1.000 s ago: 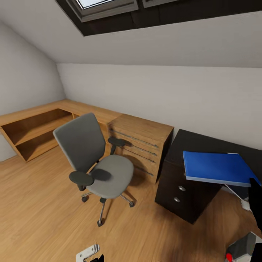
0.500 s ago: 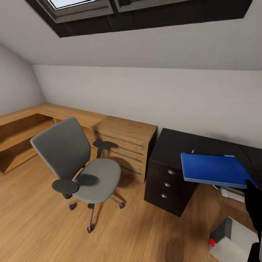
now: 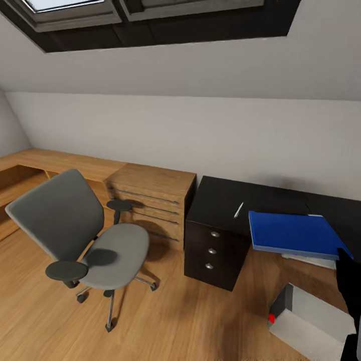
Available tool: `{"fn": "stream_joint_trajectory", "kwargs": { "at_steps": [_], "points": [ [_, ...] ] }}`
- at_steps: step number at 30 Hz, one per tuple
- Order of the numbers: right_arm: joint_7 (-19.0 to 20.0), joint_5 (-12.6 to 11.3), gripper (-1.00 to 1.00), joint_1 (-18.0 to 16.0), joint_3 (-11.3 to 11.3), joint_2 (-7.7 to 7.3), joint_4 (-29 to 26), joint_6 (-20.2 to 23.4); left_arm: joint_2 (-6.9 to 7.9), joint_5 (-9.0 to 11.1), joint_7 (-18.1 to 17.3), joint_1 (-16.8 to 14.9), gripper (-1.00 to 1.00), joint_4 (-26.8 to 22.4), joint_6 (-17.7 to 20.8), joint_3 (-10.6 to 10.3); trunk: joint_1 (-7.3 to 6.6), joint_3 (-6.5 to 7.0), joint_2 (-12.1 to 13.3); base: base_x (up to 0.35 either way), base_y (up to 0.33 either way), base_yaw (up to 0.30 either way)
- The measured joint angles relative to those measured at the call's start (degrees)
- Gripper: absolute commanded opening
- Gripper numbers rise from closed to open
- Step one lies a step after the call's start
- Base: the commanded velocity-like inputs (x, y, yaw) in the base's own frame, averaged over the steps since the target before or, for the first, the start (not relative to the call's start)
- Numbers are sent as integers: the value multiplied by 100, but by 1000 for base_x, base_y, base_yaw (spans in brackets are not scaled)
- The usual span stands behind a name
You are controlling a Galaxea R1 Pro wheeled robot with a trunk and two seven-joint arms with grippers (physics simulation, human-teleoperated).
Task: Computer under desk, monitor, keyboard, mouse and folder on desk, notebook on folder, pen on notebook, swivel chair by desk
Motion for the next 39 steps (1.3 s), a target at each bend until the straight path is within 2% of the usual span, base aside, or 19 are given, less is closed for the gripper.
{"fn": "stream_joint_trajectory", "kwargs": {
  "at_steps": [1,8,12,20,26,30,34,36,37,39],
  "points": [
    [0,0,-100,2,-4,-3,7,0,-2,25,-2,0,100,22,-354,0,-22,18,40,0,0,-270],
    [39,-41,-100,0,9,-23,134,74,-3,36,-2,1,100,29,-516,0,-176,144,321,0,0,-75],
    [43,-38,-100,0,10,-12,142,61,-3,30,-2,3,100,28,-569,5,-176,144,323,0,0,-16],
    [12,-33,-100,2,-2,-19,162,29,-3,38,-7,0,100,27,-982,36,-177,145,323,0,0,-212],
    [2,-14,-100,-7,17,-26,509,-80,-10,44,-7,0,100,28,-1053,36,-176,144,323,0,0,-262],
    [-3,-17,-100,-20,26,-25,823,-490,-10,50,-7,2,100,29,-1057,36,-177,144,323,0,0,-265],
    [-13,-14,-100,-31,106,-11,991,-1173,-12,53,-7,-2,100,31,-1057,35,-177,145,323,0,0,-266],
    [-17,-23,-100,-33,262,6,1028,-1566,-9,53,-7,-2,100,30,-1055,35,-177,145,323,0,0,-267],
    [-20,-284,-100,-36,555,35,1062,-2138,-12,54,-7,-1,100,32,-1055,34,-176,145,323,0,0,-269],
    [-21,-422,-100,-35,691,39,1074,-2307,-12,54,-7,1,100,31,-1058,35,-176,144,323,0,0,-269]
  ]
}}
